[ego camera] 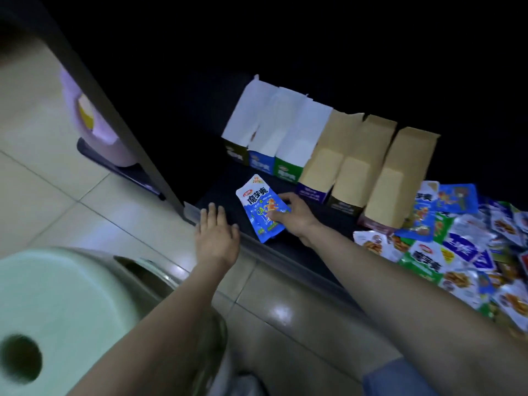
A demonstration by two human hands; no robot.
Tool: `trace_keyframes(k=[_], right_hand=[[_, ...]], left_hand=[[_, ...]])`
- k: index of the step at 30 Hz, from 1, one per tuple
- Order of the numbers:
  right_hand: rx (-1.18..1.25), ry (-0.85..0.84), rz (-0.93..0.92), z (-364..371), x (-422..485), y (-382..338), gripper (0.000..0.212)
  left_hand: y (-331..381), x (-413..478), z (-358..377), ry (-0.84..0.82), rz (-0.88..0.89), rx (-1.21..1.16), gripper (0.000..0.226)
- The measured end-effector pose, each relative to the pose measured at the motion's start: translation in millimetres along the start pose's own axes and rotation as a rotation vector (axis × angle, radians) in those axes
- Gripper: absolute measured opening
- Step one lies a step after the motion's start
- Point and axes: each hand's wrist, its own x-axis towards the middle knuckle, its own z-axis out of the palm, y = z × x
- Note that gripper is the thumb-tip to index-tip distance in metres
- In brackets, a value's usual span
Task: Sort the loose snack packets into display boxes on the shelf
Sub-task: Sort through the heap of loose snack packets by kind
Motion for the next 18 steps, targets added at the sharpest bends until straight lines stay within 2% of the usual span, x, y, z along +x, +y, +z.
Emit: trace_keyframes(k=[3, 7, 10, 12, 15, 18], right_hand=[[-0.061, -0.021, -0.013, 26.4, 20.1, -6.3, 0.048], [-0.258, -0.001, -0.128, 44.0, 34.9, -7.7, 0.042], [-0.429, -0.070, -0.205, 35.7, 30.9, -3.0, 0.041], [-0.517, -0.120, -0.264, 18.3, 21.9, -2.1, 0.043], [-0.516, -0.161, -0.308, -22.9, 1.0, -1.5, 0.037], [-0.522, -0.165, -0.328, -75.3, -31.0, 5.6, 0.029]], left_hand=[[-4.2, 7.4, 5.0, 0.026, -0.027, -0.072, 0.059], [-11.6, 10.6, 12.1, 0.076, 0.014, -0.052, 0.057], [-14.4, 11.0, 15.3, 0.055, 0.023, 0.000, 0.055], [-7.7, 10.5, 12.4, 0.127, 0.054, 0.006, 0.050], [22.0, 9.8, 9.8, 0.272, 0.222, 0.057, 0.040], [76.0, -2.1, 7.2, 0.293, 0.463, -0.002, 0.038]])
